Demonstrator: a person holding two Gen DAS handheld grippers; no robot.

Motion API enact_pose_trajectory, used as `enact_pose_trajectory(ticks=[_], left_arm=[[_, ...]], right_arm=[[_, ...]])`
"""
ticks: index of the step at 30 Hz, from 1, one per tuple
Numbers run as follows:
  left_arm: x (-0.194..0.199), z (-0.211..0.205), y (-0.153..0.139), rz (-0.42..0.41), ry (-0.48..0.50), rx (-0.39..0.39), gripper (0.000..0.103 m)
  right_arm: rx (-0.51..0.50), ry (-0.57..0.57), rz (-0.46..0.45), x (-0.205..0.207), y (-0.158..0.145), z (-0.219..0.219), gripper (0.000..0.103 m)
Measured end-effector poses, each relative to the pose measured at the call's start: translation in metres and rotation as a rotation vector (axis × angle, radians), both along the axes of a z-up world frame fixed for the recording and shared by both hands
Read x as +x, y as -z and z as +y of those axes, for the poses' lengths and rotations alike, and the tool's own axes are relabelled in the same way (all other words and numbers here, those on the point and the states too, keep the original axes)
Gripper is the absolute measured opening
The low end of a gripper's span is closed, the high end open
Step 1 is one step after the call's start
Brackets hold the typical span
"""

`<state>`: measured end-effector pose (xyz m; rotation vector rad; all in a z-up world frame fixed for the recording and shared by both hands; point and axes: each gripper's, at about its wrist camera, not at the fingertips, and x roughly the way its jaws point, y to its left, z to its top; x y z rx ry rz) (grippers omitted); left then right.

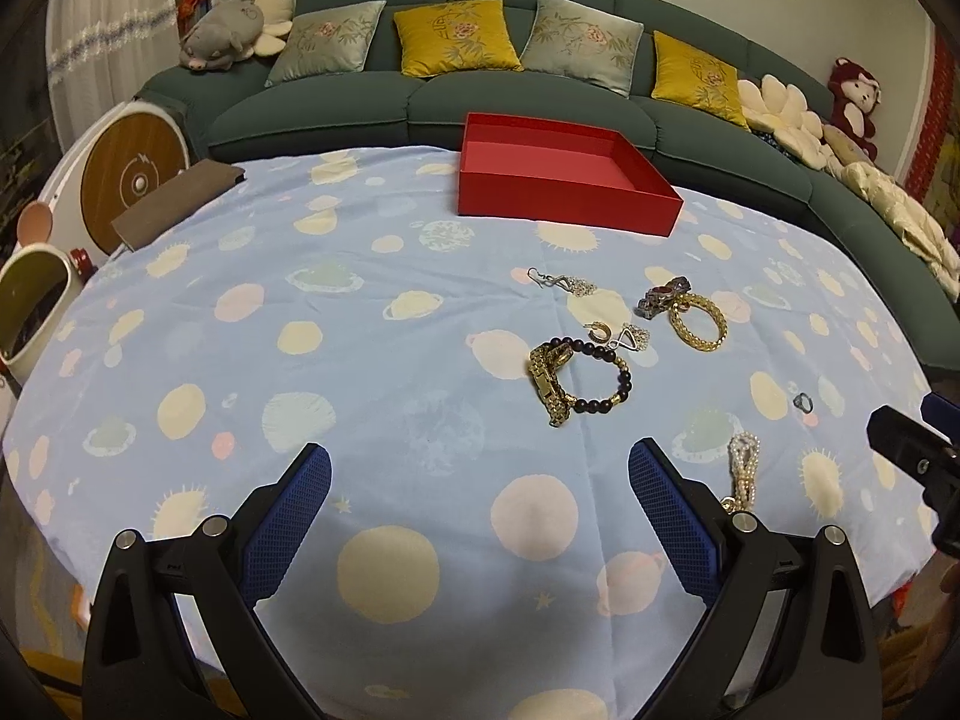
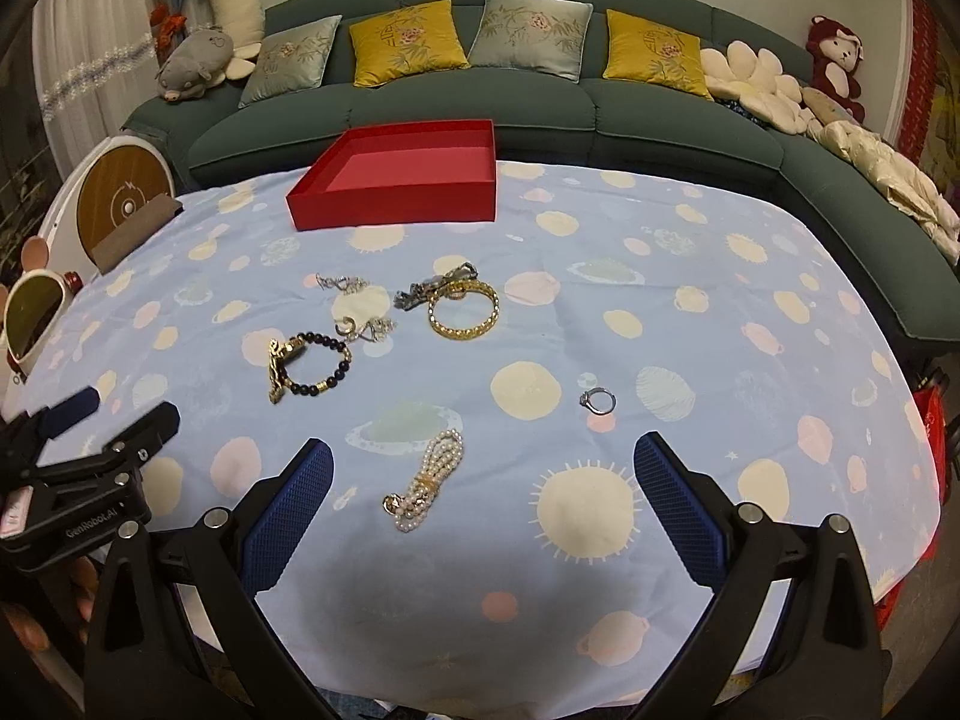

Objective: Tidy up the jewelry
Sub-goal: 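Lower the left gripper onto the gold watch and close it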

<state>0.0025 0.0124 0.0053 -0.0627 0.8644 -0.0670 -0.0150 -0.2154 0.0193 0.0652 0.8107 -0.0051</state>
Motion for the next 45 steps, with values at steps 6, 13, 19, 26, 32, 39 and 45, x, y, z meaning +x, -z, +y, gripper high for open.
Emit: enact_pose_trajectory(ticks=[6, 13, 19, 26, 32, 39, 45], left_arm=[[0.009, -0.006, 0.005, 0.030, 0.013, -0.031, 0.097], [0.017, -0.022, 0.018, 0.022, 0.052, 0.007, 0.097], [0.054, -0.023, 0.034, 0.044, 0.044, 0.004, 0.074], [0.076, -0.032, 0.052, 0.062, 0.032, -0.007, 0.072], [0.088, -0.045, 0.061, 0.072, 0.063, 0.018, 0.059], [0.091, -0.042, 0.062, 0.101, 0.104, -0.048, 0.008], [0.081, -0.037, 0.048, 0.061, 0.119, -0.064, 0.007]], right_arm=[[0.003, 0.007, -0.022, 0.001, -0.006, -0.018, 0.098], [0.017, 0.013, 0.013, 0.002, 0.021, -0.036, 0.098], [0.167, 0.058, 0.084, 0.014, 0.052, -0.050, 0.098], [0.230, 0.079, 0.078, 0.020, 0.050, -0.057, 0.098], [0.193, 0.072, 0.071, 0.023, 0.050, -0.049, 0.098], [0.116, 0.054, 0.042, 0.023, 0.045, -0.039, 0.098], [0.109, 0.044, 0.036, 0.023, 0.043, -0.035, 0.098]])
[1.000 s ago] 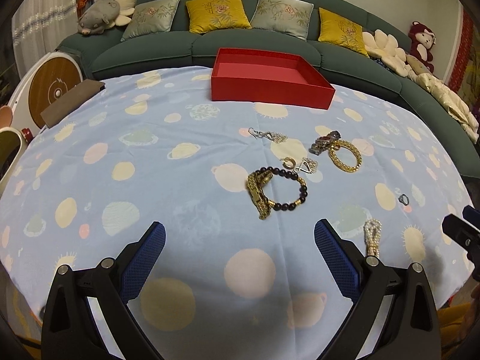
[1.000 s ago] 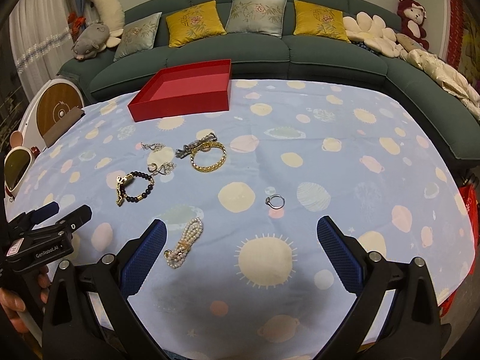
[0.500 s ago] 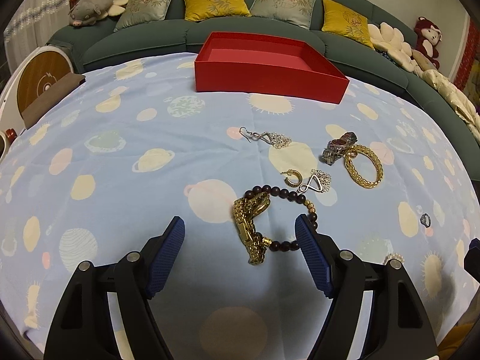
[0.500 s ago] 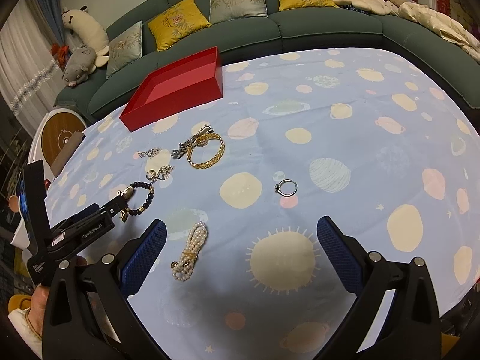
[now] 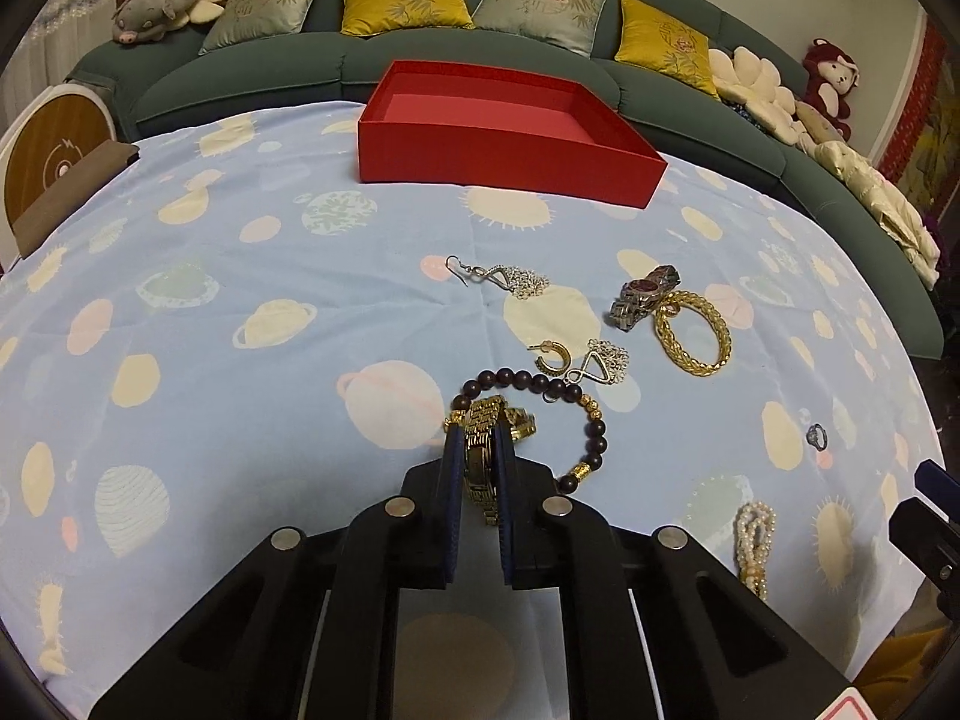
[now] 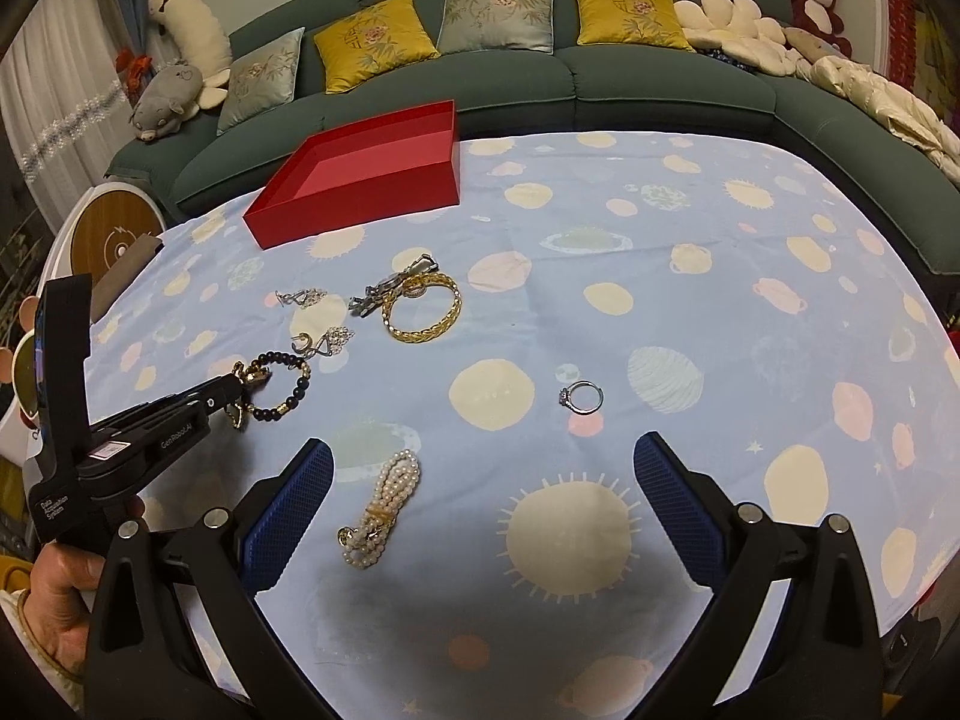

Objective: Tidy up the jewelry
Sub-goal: 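Lower the left gripper onto the gold watch and close it, then close the right gripper on the gold chain bangle while the left lifts the gold watch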

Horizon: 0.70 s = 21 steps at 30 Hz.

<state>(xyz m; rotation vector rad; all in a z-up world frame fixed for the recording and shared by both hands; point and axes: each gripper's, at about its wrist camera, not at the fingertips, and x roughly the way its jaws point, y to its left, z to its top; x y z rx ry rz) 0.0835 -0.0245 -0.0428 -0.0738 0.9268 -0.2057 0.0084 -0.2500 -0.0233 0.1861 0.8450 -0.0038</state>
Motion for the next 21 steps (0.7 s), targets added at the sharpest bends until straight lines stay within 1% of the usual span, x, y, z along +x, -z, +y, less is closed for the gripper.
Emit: enact_pose_trajectory(ticks=[3, 7, 11, 14, 16, 19, 21], left_arm=[[-0.008, 0.005, -0.010, -0.017, 0.005, -0.015, 0.007], [-0.019, 0.013, -0.027, -0.047, 0.012, -0.025, 0.007], [-0.031, 0.026, -0.049, -0.089, 0.014, -0.069, 0.007], [-0.037, 0.037, -0.066, -0.116, 0.007, -0.097, 0.007], [-0.040, 0.043, -0.073, -0.136, -0.001, -0.097, 0.007], [-0.041, 0.051, -0.077, -0.151, -0.012, -0.095, 0.007], [-0.040, 0.055, -0.075, -0.145, -0.021, -0.090, 0.007]], right_arm=[[-0.014, -0.006, -0.010, -0.001, -0.002, 0.005, 0.098], [-0.057, -0.011, -0.030, -0.001, -0.004, 0.011, 0.098], [-0.090, -0.019, -0.041, 0.005, -0.005, 0.017, 0.098], [-0.088, -0.027, -0.029, 0.021, -0.005, 0.018, 0.098], [-0.074, -0.027, -0.021, 0.035, -0.007, 0.018, 0.098], [-0.038, -0.040, -0.015, 0.060, -0.006, 0.018, 0.098], [-0.027, -0.050, -0.004, 0.077, 0.001, 0.021, 0.098]])
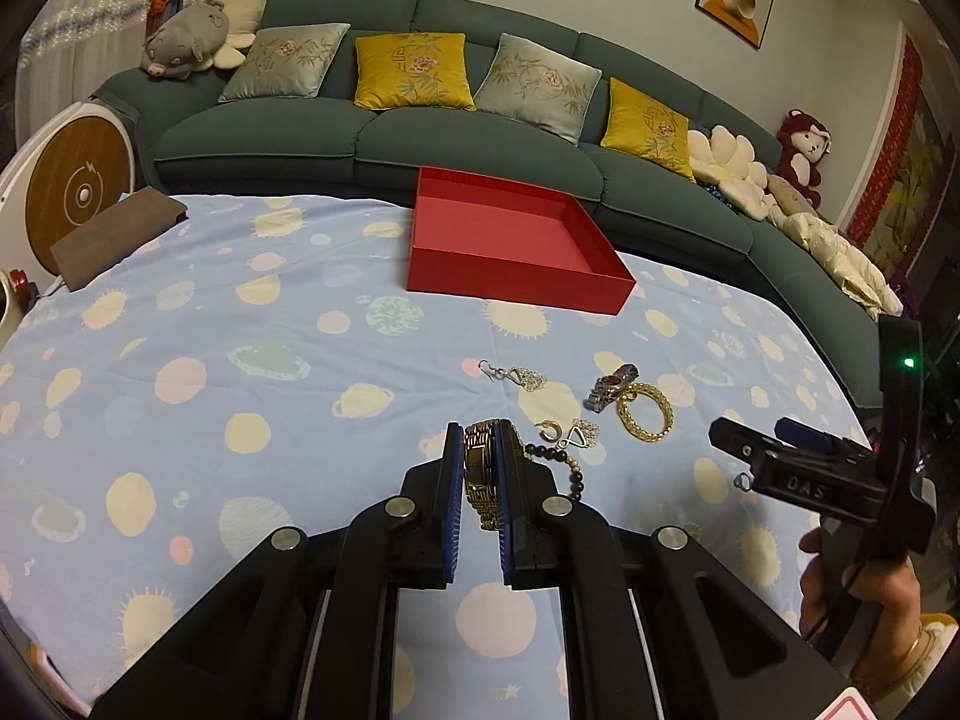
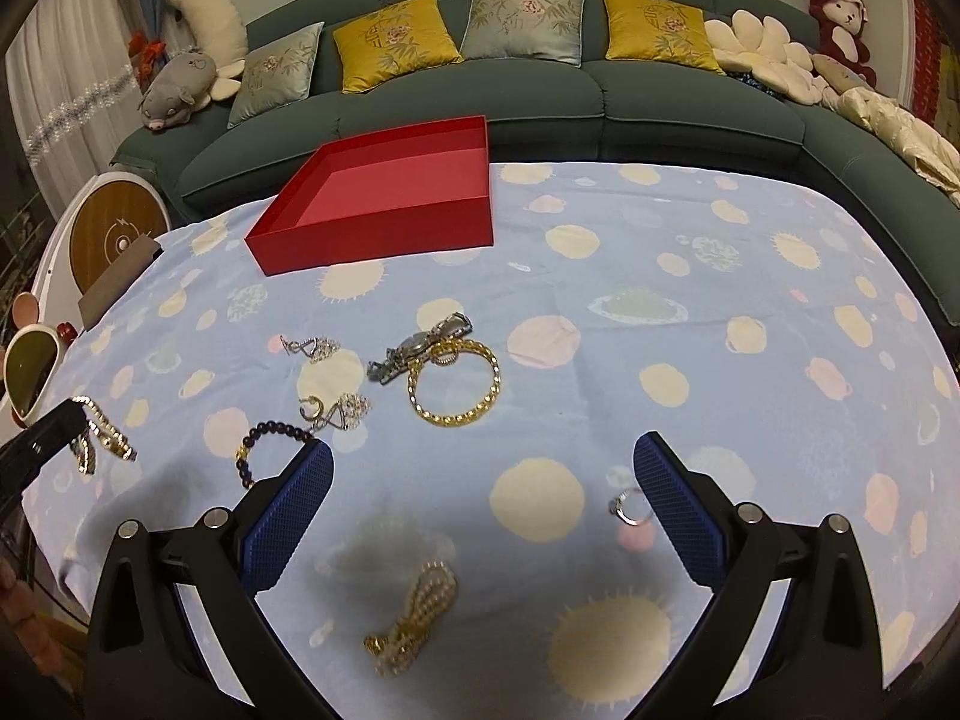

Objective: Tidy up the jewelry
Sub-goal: 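Close the right gripper on the gold chain bangle while the left lifts the gold watch, then carry both pieces over the red tray and open both grippers to drop them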

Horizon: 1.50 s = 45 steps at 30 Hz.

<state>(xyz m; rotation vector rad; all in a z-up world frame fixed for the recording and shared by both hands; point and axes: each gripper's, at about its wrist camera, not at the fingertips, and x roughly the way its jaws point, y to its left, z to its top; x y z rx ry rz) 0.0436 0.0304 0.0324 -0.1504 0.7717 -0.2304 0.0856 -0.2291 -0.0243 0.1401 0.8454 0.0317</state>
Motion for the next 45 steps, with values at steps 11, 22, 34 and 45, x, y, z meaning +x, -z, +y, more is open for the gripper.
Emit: enact_pose_trajectory(ticks=[11, 22, 34, 45], left_arm=[[0.005, 0.020, 0.017, 0.043, -0.029, 0.014, 0.007], [0.010, 0.018, 0.023, 0.060, -0.022, 0.011, 0.007], [0.010, 0.010, 0.005, 0.013, 0.005, 0.032, 0.007], [0.089, -0.012, -0.107, -0.133, 0.066, 0.091, 0.008]], right_arm=[[-0.017, -0.057, 0.059, 0.049, 0.037, 0.020, 0.091], [-0.029, -0.080, 0.094, 0.057, 0.057, 0.024, 0.052], [0.054, -0.094, -0.018, -0.001, -0.012, 0.005, 0.051], [0.091, -0.174, -0.156, 0.046, -0.138, -0.010, 0.051]])
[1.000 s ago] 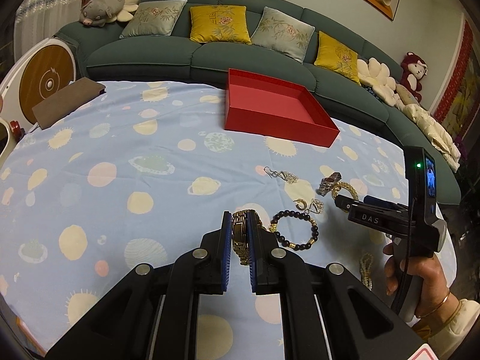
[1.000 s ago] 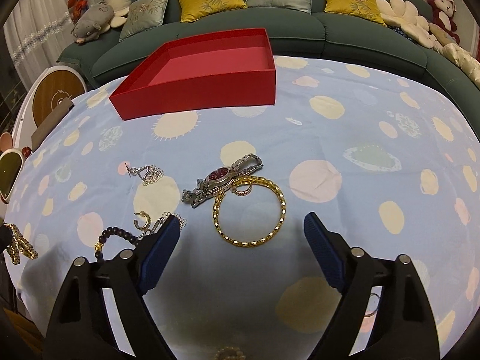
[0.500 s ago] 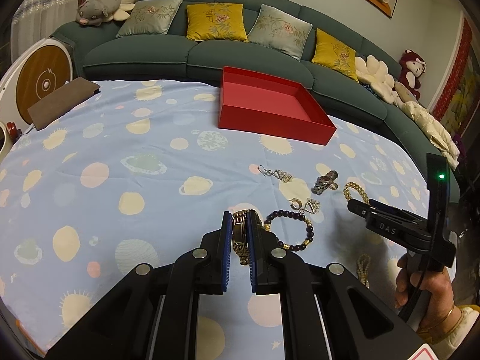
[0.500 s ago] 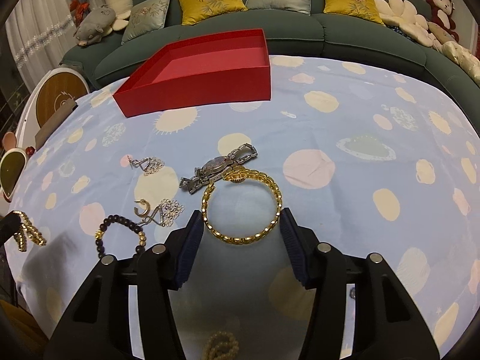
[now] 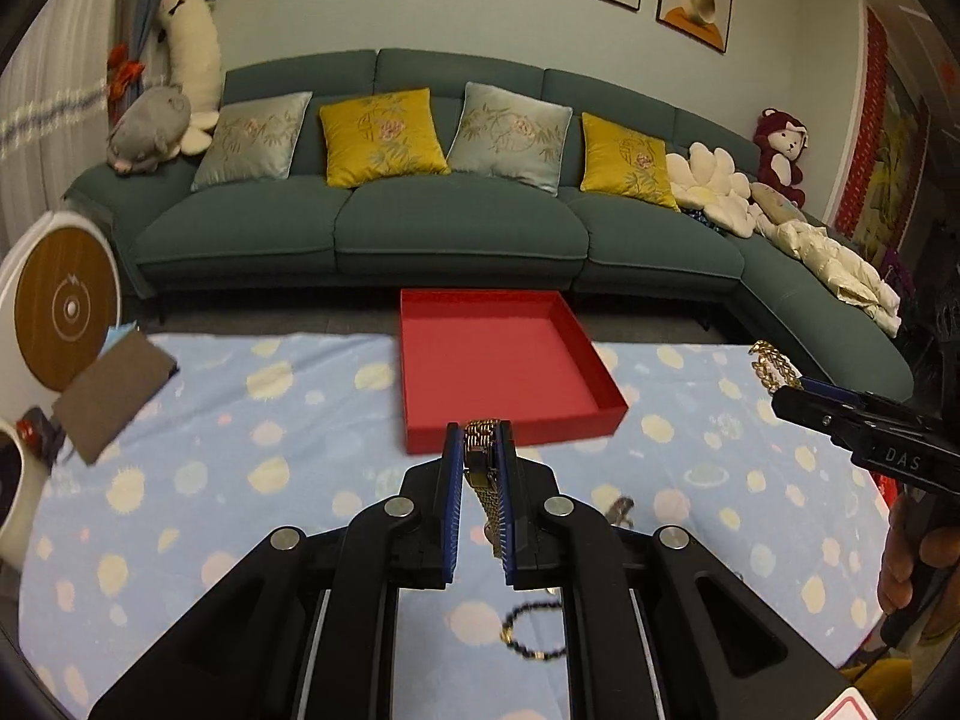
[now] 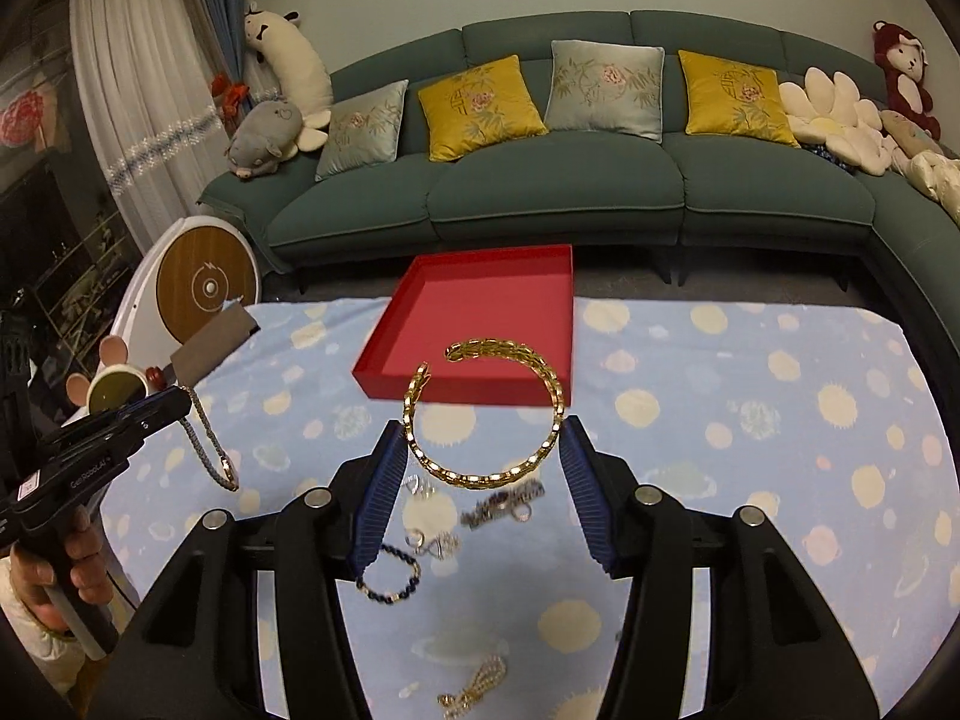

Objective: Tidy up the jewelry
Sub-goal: 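Carry both pieces over the red tray and open both grippers to drop them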

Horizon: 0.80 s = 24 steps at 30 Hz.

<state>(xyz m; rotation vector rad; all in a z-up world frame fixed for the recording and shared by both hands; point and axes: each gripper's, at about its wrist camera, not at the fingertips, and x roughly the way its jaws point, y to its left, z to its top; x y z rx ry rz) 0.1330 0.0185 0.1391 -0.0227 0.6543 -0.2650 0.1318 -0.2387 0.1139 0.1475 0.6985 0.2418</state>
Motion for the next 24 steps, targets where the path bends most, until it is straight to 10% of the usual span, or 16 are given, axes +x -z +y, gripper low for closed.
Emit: enact_pose_trajectory(ticks=[14, 24], left_arm=[[0.230, -0.047, 0.050, 0.045, -0.044, 0.033, 0.008], [0.309, -0.063, 0.113, 0.124, -0.054, 0.063, 0.008]], right_arm=[[0.036, 0.039, 0.082, 0.220, 0.064, 0.021, 0.051], [-0.007, 0.050, 0.193, 0.297, 0.130, 0.028, 0.051]])
